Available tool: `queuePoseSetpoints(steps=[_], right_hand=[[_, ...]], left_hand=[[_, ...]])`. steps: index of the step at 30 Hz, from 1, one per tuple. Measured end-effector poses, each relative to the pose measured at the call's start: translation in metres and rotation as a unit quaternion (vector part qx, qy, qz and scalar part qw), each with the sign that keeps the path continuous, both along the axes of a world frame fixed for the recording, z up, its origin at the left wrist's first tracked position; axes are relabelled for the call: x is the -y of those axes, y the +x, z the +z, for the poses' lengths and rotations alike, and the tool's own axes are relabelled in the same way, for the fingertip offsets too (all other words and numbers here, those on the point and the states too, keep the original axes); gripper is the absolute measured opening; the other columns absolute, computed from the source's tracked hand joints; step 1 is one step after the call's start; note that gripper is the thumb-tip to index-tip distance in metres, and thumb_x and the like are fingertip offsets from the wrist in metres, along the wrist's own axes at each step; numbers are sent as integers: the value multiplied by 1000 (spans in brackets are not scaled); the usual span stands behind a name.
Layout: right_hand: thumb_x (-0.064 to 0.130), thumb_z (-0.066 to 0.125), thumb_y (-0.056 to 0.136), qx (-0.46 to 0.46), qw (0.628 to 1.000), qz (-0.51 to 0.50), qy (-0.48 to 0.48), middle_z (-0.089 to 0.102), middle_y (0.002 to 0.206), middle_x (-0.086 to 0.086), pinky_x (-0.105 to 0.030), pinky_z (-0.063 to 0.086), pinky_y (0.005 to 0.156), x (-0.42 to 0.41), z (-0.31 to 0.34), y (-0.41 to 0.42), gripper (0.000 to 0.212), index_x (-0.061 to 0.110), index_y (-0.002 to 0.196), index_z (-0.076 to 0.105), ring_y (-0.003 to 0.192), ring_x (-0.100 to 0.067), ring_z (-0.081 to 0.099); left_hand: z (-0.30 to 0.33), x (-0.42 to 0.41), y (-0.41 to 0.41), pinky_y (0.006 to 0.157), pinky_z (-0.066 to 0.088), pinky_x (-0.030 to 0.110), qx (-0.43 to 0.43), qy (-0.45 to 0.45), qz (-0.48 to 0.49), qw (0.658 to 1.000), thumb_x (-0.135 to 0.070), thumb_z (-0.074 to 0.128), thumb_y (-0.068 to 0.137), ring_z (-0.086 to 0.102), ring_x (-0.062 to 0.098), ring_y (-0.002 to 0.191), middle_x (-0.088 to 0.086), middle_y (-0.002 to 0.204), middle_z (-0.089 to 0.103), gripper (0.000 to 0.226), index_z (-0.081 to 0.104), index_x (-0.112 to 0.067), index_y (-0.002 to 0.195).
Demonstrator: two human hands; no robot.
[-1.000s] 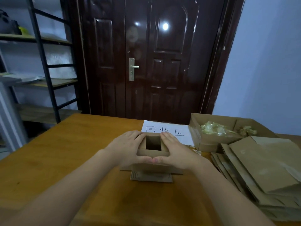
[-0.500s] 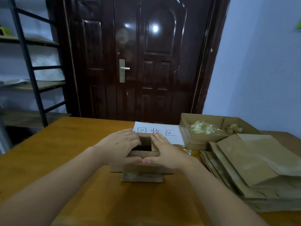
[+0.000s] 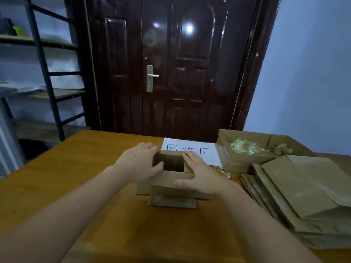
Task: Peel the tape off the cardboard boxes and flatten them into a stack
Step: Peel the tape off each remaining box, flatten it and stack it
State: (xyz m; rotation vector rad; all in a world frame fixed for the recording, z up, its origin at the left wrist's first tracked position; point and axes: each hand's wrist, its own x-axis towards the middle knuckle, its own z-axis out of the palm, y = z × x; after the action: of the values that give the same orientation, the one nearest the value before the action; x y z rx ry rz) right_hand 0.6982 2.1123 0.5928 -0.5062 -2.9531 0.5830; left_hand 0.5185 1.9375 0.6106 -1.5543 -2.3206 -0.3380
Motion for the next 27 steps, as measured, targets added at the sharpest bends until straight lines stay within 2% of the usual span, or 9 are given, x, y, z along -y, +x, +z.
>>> queuePoseSetpoints(steps=[2,3,5,9,12,16,19,24,27], right_hand=[[102,46,62,-5,1000,3,1,-4,168,17,-44,17,127,-2,-2,-1,133,29,163,0,154,-6,-5],[102,46,63,-6,1000,4,1,-4,169,17,-43,15,127,-3,-3,-1,133,28,163,1,154,-4,-7],[102,45,63,-8,1000,5,1,-6,169,18,-41,11,127,-3,-5,-1,131,30,163,1,153,-2,-12],[102,43,65,3,1000,14,2,-12,169,18,-40,7,125,-1,1,0,127,32,163,1,152,0,-19],[95,36,77,39,995,41,85,-10,170,11,-42,4,125,3,10,-1,110,31,163,10,152,-6,-21],[73,36,96,60,979,92,172,28,166,5,-49,18,125,19,21,-5,67,30,145,50,157,-17,3],[73,42,95,53,973,85,210,43,157,3,-40,23,122,21,33,1,72,19,141,55,155,-16,14],[85,31,88,39,936,38,348,33,164,4,-40,9,125,7,50,21,92,22,155,40,157,-18,7],[85,21,89,69,928,-1,365,28,166,5,-44,5,128,-1,41,37,92,26,159,30,157,-20,3]], left_hand=[[-5,-11,-1,101,46,31,7,-34,4,999,-66,37,94,52,15,122,-7,138,55,63,52,-28,141],[-12,-15,-2,115,35,36,39,-59,-4,997,-73,30,93,41,18,141,-5,156,44,75,42,-28,152],[-27,-17,-2,123,11,36,128,-90,-21,987,-93,16,84,10,14,157,-10,170,15,101,18,-29,163],[-45,-21,-7,116,3,29,172,-57,-13,983,-106,23,69,-1,6,156,-16,171,5,121,9,-32,164],[-44,-21,-6,116,3,29,177,-56,-21,982,-106,24,69,-1,7,156,-15,171,5,122,9,-32,164],[-40,-16,-4,120,6,30,188,-49,-33,980,-105,23,69,1,9,156,-12,171,5,123,10,-29,165],[-37,-15,0,123,9,34,189,-58,-31,980,-104,22,68,2,12,157,-10,172,6,124,9,-28,165],[-38,-14,-2,123,11,36,196,-55,-26,979,-104,25,70,5,12,156,-11,171,6,122,9,-29,164],[-41,-16,-3,123,12,36,192,-48,-25,980,-106,23,67,5,11,156,-12,171,7,124,10,-30,164]])
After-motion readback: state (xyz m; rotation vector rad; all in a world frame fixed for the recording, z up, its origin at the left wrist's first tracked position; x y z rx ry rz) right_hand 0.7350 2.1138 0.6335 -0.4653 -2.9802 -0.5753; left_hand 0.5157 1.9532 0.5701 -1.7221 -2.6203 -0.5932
